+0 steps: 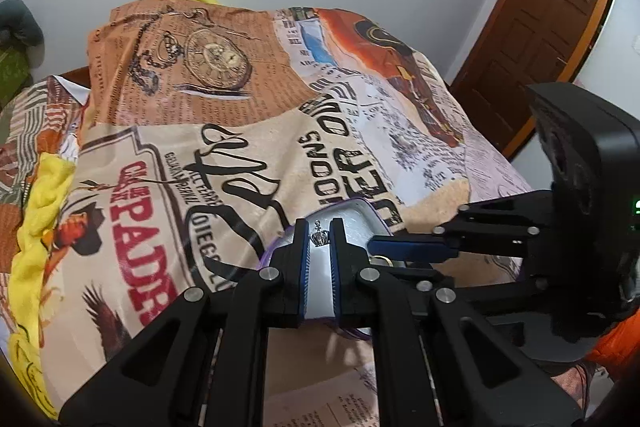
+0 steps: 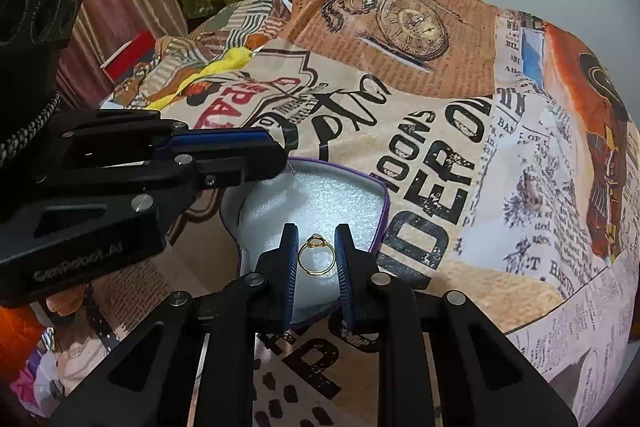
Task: Organize jewelry
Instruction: 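Lower both held pieces into the purple heart tin and open both tools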
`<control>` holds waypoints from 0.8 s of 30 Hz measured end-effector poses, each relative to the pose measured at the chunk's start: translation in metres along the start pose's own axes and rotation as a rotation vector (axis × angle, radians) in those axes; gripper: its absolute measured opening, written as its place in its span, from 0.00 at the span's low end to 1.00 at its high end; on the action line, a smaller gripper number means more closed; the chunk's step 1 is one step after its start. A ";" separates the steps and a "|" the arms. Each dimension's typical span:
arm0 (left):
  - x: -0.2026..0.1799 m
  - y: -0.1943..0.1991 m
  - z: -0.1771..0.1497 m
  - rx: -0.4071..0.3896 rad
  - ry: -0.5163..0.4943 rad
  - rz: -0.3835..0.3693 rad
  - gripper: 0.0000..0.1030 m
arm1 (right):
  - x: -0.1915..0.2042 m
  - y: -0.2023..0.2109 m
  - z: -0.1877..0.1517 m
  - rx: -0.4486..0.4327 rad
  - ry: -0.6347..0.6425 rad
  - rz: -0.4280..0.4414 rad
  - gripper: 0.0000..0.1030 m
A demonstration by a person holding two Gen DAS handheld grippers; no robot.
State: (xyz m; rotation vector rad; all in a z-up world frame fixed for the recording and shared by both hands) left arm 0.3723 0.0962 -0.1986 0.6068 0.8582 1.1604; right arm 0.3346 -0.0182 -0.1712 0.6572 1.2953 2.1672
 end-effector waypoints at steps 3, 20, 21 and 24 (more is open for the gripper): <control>-0.004 0.005 -0.001 -0.011 -0.009 -0.012 0.08 | 0.000 -0.001 0.000 0.004 0.005 0.001 0.16; 0.007 -0.008 -0.002 0.034 0.000 0.054 0.08 | 0.008 -0.010 0.003 0.030 0.046 -0.009 0.17; 0.006 -0.005 -0.002 0.028 -0.006 0.066 0.08 | 0.008 -0.010 0.004 0.034 0.047 -0.005 0.17; 0.004 0.004 -0.003 0.013 -0.015 0.088 0.10 | 0.011 -0.011 0.005 0.053 0.047 0.001 0.19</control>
Point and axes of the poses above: each gripper's, at about its wrist camera, not at the fingertips, and y roughly against the way its jaws point, x to its left, z to its top, the point moved 1 cm from there along -y, roughly the way its jaws point, and after that the axes turned 6 degrees about x, right-handed, at the moved point
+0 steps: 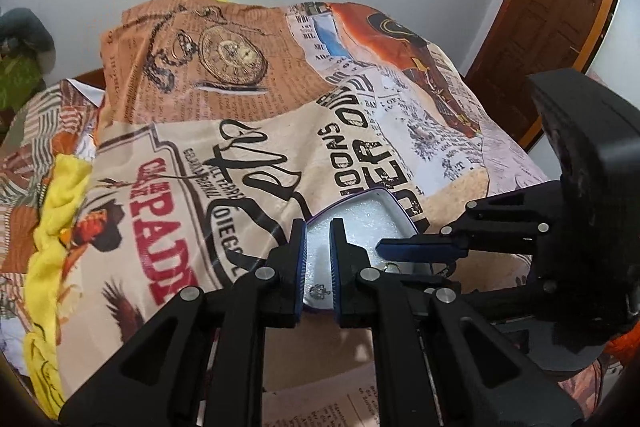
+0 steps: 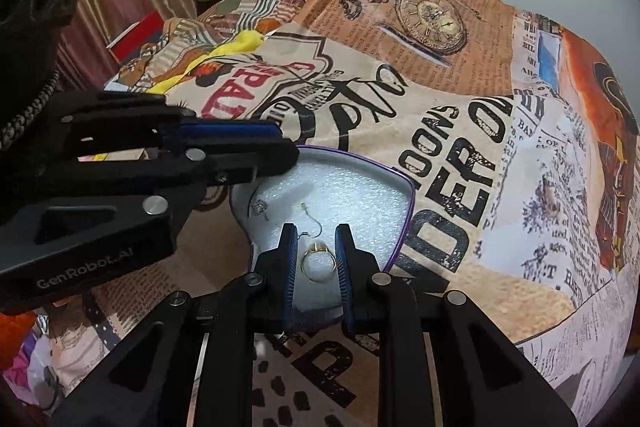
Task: Organize jewelry
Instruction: 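Lower both held pieces into the purple heart tin and open both tools, then move the left tool back to the pile while the right tool grasps the red-gold bracelet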
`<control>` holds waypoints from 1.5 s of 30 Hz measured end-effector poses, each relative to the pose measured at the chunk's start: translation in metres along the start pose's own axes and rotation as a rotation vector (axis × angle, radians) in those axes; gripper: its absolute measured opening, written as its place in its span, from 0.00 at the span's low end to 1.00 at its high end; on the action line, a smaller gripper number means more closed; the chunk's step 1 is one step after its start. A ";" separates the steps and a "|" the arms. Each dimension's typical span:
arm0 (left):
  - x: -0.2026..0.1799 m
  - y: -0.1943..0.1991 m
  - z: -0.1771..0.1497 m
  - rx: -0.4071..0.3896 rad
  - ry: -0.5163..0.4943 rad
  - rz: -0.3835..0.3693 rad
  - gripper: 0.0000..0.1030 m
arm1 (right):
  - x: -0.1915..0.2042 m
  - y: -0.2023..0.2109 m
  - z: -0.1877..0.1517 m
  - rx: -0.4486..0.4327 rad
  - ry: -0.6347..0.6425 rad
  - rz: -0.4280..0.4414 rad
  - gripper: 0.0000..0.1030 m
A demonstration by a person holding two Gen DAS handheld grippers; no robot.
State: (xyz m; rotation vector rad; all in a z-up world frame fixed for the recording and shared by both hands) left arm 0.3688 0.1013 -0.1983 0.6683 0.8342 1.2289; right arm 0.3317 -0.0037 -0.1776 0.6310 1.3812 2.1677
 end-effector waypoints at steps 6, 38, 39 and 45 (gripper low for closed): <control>0.000 0.027 -0.002 -0.053 0.006 0.044 0.28 | 0.001 0.017 -0.002 -0.026 -0.009 -0.033 0.26; -0.093 0.089 -0.106 -0.031 -0.117 0.069 0.49 | 0.015 0.136 -0.127 -0.215 -0.199 -0.182 0.39; -0.095 0.088 -0.108 -0.028 -0.121 0.066 0.49 | 0.015 0.134 -0.130 -0.211 -0.199 -0.183 0.39; -0.102 0.069 -0.121 0.024 -0.124 0.030 0.49 | 0.014 0.118 -0.141 -0.177 -0.196 -0.196 0.39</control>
Point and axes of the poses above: each gripper's, at about its wrist camera, not at the fingertips, and y roughly against the way its jaws point, x to its left, z to its top, the point moved 1 cm from there along -y, roughly the way its jaws point, and after that the axes turned 6 degrees about x, right-handed, at the moved point
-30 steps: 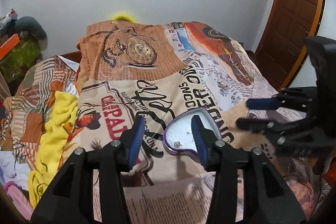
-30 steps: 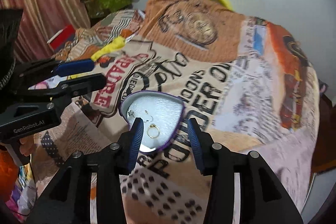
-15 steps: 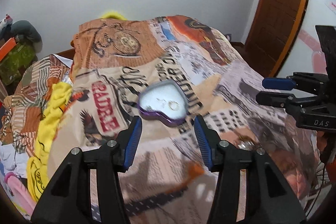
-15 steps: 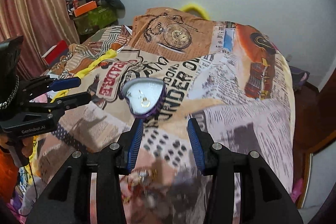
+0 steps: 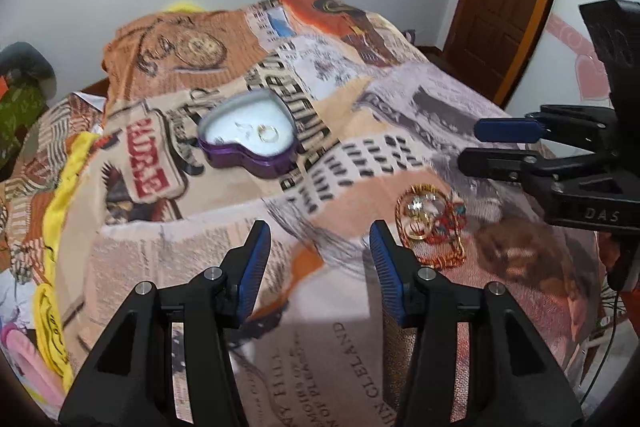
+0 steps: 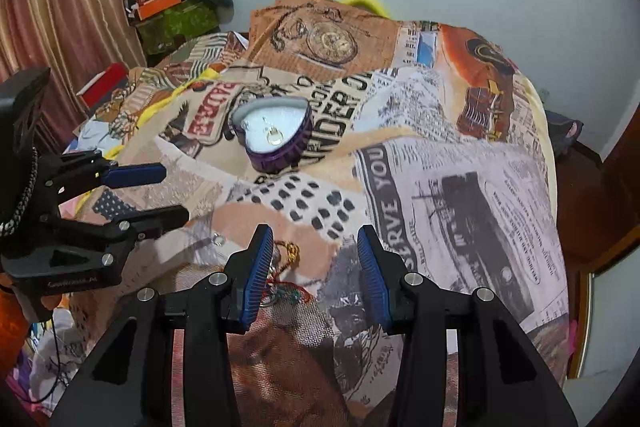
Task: Organize jewelry
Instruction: 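Move the left tool back to the pile while the right tool grasps the red-gold bracelet, then grasp a small silver ring with the left tool while the right tool carries the bracelet to the tin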
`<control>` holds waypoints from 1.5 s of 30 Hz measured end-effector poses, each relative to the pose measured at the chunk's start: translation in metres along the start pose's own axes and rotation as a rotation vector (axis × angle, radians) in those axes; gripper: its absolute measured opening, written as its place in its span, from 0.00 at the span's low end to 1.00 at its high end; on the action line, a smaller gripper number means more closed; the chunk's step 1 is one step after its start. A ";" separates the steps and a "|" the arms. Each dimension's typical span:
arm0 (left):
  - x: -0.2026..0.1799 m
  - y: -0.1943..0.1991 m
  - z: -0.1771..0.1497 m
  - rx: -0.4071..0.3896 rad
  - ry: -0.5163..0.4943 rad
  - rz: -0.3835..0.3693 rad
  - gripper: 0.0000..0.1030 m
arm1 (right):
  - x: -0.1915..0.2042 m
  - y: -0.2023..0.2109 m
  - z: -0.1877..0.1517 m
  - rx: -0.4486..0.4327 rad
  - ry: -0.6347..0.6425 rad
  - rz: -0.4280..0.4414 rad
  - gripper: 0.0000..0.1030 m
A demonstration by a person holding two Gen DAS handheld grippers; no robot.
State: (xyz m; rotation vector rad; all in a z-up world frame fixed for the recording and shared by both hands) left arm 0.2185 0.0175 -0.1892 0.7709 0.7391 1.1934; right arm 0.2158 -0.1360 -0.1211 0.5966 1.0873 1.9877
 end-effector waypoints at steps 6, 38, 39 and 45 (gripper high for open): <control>-0.008 -0.009 -0.005 0.007 -0.027 -0.003 0.49 | -0.009 -0.029 -0.004 0.080 -0.031 0.039 0.39; -0.013 -0.021 -0.011 0.009 -0.029 -0.065 0.29 | 0.002 -0.010 0.001 0.010 0.015 0.096 0.06; -0.013 -0.022 -0.010 0.010 -0.029 -0.064 0.28 | 0.002 -0.008 0.001 0.004 0.014 0.094 0.06; -0.015 -0.027 -0.006 0.009 -0.048 -0.049 0.22 | -0.004 -0.003 -0.002 -0.007 -0.002 0.071 0.06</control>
Point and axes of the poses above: each gripper's, at about its wrist camera, not at the fingertips, and y roughly against the way its jaws point, x to its left, z to its top, the point moved 1 cm from there along -y, roughly the way its jaws point, and after that the axes turned 6 degrees about x, right-handed, at the moved point
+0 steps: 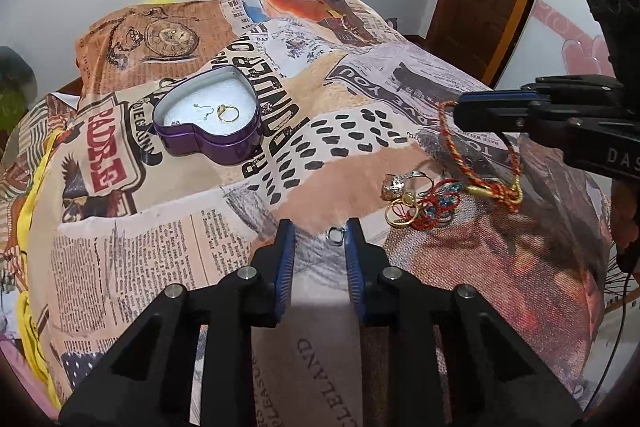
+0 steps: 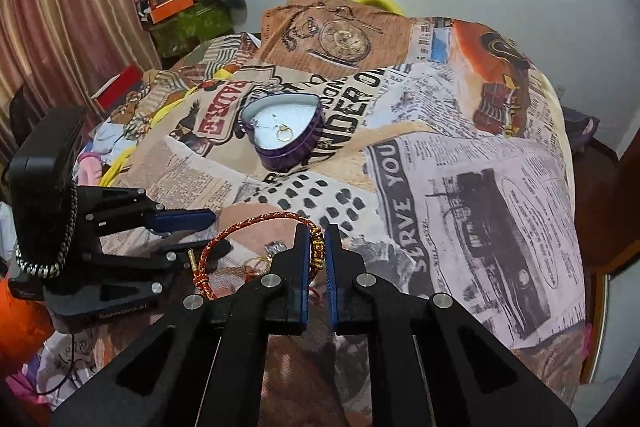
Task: Organize jewelry
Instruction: 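Grasp a small silver ring with the left tool while the right tool carries the bracelet to the tin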
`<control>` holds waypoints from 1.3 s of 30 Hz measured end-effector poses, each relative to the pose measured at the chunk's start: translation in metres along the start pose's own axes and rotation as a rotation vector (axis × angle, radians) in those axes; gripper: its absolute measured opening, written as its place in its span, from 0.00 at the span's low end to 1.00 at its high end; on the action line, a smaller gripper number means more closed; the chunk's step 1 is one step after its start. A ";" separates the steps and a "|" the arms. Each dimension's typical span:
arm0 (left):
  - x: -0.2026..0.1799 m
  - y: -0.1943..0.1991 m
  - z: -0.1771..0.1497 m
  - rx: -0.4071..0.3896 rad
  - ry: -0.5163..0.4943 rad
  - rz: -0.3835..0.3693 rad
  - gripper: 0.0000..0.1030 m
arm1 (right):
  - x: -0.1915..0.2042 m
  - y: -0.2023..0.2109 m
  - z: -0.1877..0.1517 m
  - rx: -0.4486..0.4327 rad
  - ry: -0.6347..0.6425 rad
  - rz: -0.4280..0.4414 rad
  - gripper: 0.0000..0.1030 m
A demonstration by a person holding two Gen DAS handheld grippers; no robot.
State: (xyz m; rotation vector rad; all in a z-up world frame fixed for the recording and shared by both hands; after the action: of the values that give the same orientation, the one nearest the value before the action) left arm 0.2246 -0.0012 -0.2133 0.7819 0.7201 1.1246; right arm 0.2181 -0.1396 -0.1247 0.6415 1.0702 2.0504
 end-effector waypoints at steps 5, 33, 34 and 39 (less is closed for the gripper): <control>-0.002 -0.003 0.001 -0.005 -0.008 0.000 0.07 | -0.005 -0.002 -0.004 0.005 -0.012 -0.004 0.06; 0.041 0.063 0.049 -0.192 0.037 0.068 0.07 | -0.002 0.001 0.055 -0.085 -0.029 0.003 0.06; 0.044 0.063 0.051 -0.195 0.037 0.071 0.07 | -0.001 -0.001 0.059 -0.087 -0.031 0.005 0.06; 0.061 0.055 0.063 -0.197 0.042 0.102 0.07 | 0.003 -0.013 0.074 -0.081 -0.026 0.004 0.06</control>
State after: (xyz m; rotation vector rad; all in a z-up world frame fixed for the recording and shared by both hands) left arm 0.2659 0.0587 -0.1403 0.6349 0.5984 1.2866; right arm 0.2730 -0.0968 -0.0966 0.6284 0.9665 2.0722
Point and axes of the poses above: each gripper's, at about its wrist camera, not at the fingertips, and y roughly against the way its jaws point, x to its left, z to its top, the point moved 1 cm from there along -y, roughly the way its jaws point, and after that the axes turned 6 degrees about x, right-handed, at the moved point
